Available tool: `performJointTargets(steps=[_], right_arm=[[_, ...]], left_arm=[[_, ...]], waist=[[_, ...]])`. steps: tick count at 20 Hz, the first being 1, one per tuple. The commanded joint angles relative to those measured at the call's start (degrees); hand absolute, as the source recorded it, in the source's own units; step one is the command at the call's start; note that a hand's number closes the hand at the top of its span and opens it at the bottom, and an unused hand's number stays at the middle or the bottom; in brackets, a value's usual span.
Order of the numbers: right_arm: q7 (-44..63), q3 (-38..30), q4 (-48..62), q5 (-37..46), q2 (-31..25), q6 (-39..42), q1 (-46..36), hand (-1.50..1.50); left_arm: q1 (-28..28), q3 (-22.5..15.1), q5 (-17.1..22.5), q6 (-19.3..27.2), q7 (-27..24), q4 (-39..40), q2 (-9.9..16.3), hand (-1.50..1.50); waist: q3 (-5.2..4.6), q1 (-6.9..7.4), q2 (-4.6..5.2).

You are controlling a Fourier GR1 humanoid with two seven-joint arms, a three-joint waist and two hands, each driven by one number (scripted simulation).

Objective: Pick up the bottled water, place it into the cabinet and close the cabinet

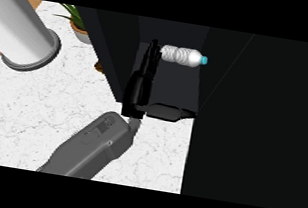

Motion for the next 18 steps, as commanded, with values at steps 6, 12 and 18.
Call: performJointTargets(steps=[6,12,18], right_arm=[[1.89,1.31,-9.26,3.92,3.49,0.27,2.66,-1.5],[3.18,-0.88,-9.03,-0.39,-0.84,3.87,3.36,1.5],[3.72,3.8,-10.89,4.42,2.76,8.28,5.37,1.5]], left_arm=[[19.97,-10.18,-1.3,1.82,-0.86,-20.14,2.05,-1.5],[28.39,-14.73,-2.88,0.52,3.68,-36.32,12.87,1.5],[36.23,-12.44,-3.4,-4.16,-0.04,-39.29,21.51,1.5]], waist=[[0.0,-0.01,0.08],[0.01,0.25,-0.08],[-0.02,-0.49,0.27]])
